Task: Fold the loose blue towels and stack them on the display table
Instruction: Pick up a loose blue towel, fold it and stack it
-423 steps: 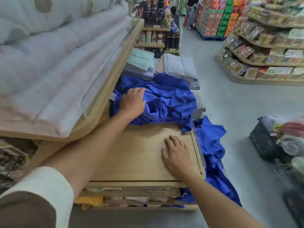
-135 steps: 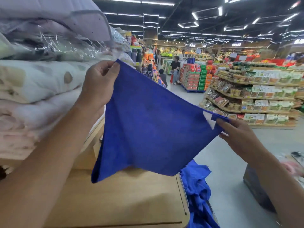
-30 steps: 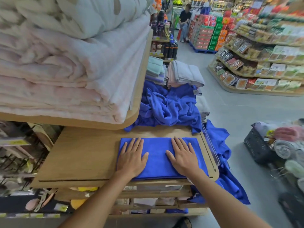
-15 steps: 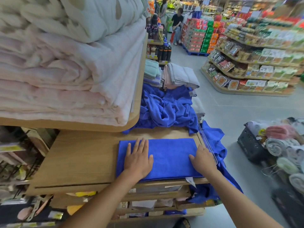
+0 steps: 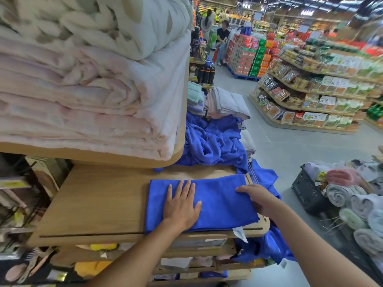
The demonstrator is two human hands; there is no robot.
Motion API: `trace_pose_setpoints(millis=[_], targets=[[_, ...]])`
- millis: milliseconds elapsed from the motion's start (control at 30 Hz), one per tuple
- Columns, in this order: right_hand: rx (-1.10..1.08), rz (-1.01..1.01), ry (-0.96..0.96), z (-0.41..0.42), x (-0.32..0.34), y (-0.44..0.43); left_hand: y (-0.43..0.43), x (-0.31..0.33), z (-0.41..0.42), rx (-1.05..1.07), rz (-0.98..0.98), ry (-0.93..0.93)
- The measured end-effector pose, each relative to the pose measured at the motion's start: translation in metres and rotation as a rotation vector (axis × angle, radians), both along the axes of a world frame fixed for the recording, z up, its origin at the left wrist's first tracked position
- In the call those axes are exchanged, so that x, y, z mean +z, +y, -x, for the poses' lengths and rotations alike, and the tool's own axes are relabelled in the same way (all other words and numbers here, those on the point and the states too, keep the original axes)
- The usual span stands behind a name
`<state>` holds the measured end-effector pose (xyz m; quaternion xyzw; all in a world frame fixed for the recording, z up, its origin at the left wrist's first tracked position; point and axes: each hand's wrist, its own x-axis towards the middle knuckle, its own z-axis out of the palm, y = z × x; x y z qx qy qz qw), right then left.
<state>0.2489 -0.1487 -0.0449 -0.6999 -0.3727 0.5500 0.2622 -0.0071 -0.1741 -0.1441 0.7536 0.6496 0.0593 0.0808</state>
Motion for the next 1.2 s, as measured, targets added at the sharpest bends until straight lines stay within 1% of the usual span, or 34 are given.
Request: trace_pose_setpoints(millis=[167,267,367,500,633,700,767,833,900,1000,1033,1100,1133,1167,1200], targets=[[0.102,-0.212,0.023,0.044,0.042,0.001,-0.001,0.001,0.001,-0.013,-0.008,0.023],[0.224,-0.275,0.024,0.079,0.062,0.002,-0.004,0.006,0.003,-0.047,-0.023,0.006],[0.291,-0.299,-0.052,0.111,0.068,0.003,-0.008,0.016,0.016,-0.058,-0.059,-0.056],[0.308,-0.282,-0.154,0.144,0.058,0.007,-0.018,0.022,0.067,0.048,-0.15,-0.142],[0.397,-0.298,-0.219,0.184,0.046,0.013,-0.037,0.013,0.123,0.168,-0.28,-0.3],[0.458,-0.332,-0.273,0.208,0.036,0.015,-0.046,0.008,0.135,0.179,-0.277,-0.321],[0.522,-0.357,-0.359,0.232,0.023,0.015,-0.048,0.003,0.14,0.134,-0.282,-0.33],[0.579,-0.343,-0.427,0.251,0.004,0.015,-0.046,-0.001,0.144,0.128,-0.242,-0.367],[0.606,-0.3,-0.422,0.262,-0.014,0.012,-0.044,-0.002,0.149,0.154,-0.185,-0.412],[0.578,-0.271,-0.346,0.259,-0.025,0.005,-0.045,-0.005,0.154,0.229,-0.187,-0.553],[0.557,-0.32,-0.336,0.251,-0.026,0.003,-0.046,-0.003,0.155,0.264,-0.19,-0.618],[0.54,-0.511,-0.419,0.226,-0.027,0.002,-0.044,0.004,0.154,0.358,-0.173,-0.724],[0.545,-0.623,-0.5,0.211,-0.029,0.001,-0.041,0.008,0.152,0.386,-0.197,-0.713],[0.566,-0.73,-0.585,0.197,-0.033,0.0,-0.036,0.014,0.147,0.365,-0.257,-0.655],[0.604,-0.81,-0.661,0.186,-0.038,-0.002,-0.031,0.022,0.138,0.297,-0.305,-0.582]])
